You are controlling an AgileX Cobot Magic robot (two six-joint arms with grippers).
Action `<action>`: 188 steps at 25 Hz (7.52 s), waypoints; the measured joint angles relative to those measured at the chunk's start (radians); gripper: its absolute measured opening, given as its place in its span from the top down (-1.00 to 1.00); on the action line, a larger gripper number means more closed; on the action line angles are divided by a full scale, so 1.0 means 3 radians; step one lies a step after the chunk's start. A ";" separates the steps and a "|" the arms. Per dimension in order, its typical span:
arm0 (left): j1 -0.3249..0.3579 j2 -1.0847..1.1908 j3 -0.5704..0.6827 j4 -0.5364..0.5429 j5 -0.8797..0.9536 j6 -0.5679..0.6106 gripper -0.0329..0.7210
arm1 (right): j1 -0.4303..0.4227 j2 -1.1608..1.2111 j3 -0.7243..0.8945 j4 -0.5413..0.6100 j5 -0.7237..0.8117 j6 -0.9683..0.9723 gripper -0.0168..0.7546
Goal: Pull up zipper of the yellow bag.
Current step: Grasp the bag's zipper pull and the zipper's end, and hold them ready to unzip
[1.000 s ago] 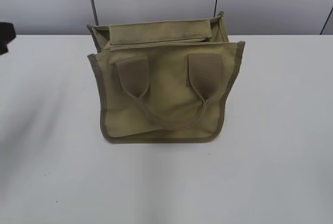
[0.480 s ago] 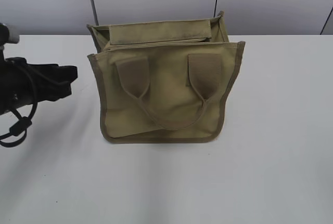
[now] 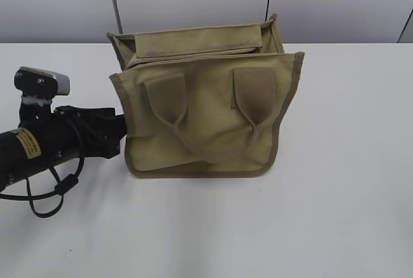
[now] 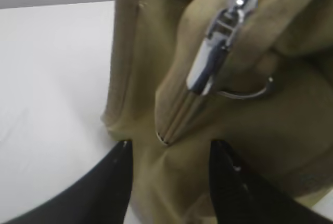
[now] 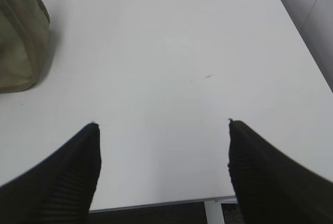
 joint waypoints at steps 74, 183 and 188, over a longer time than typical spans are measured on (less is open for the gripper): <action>-0.0035 -0.1542 -0.0640 -0.0158 0.2452 0.0621 0.86 | 0.0000 0.0177 -0.0049 0.0477 -0.0726 -0.0009 -0.49; -0.0045 -0.1637 -0.1129 -0.0807 0.2957 0.0631 0.86 | 0.2553 0.6672 -0.4291 0.0904 -0.1037 0.0099 0.82; -0.0045 -0.1637 -0.1129 -0.0807 0.3043 0.0631 0.86 | 0.2553 0.6595 -0.4291 0.0851 -0.0936 -0.0036 0.82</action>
